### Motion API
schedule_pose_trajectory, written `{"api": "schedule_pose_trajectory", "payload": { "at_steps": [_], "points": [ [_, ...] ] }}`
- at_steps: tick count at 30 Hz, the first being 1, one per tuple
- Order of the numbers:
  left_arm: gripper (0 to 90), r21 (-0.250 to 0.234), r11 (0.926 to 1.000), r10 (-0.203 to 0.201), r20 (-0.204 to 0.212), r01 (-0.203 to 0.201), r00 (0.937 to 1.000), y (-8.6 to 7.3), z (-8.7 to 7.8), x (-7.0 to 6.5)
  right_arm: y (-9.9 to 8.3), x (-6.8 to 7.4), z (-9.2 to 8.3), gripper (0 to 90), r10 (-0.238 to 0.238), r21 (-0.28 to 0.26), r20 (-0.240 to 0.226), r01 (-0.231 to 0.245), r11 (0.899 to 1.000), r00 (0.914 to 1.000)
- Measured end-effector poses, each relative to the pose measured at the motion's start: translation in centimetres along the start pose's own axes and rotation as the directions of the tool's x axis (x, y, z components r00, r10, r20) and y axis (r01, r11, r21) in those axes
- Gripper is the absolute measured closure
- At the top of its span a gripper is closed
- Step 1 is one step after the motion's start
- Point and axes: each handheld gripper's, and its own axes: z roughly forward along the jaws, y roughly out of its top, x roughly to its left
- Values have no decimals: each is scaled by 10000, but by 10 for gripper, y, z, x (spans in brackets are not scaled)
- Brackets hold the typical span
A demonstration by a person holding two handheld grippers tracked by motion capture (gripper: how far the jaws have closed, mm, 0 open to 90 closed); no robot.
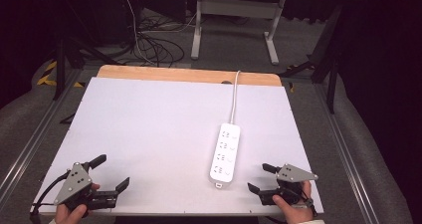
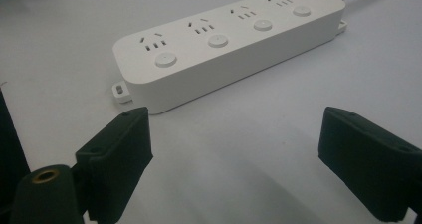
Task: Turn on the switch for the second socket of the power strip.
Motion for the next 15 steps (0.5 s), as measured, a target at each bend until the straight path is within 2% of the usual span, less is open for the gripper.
{"api": "schedule_pose_trajectory", "payload": {
  "at_steps": [5, 15],
  "points": [
    [30, 28, 10000, 70, -155, -69, 9999, 0, 0, -1, 0, 1, 0, 137, -180, 47, 158, 180, 9998, 9997],
    [30, 12, 10000, 90, -194, -90, 9998, 0, 0, -1, 1, 1, -1, 137, -321, -57, 227, 322, 9995, 9992]
  ]
}}
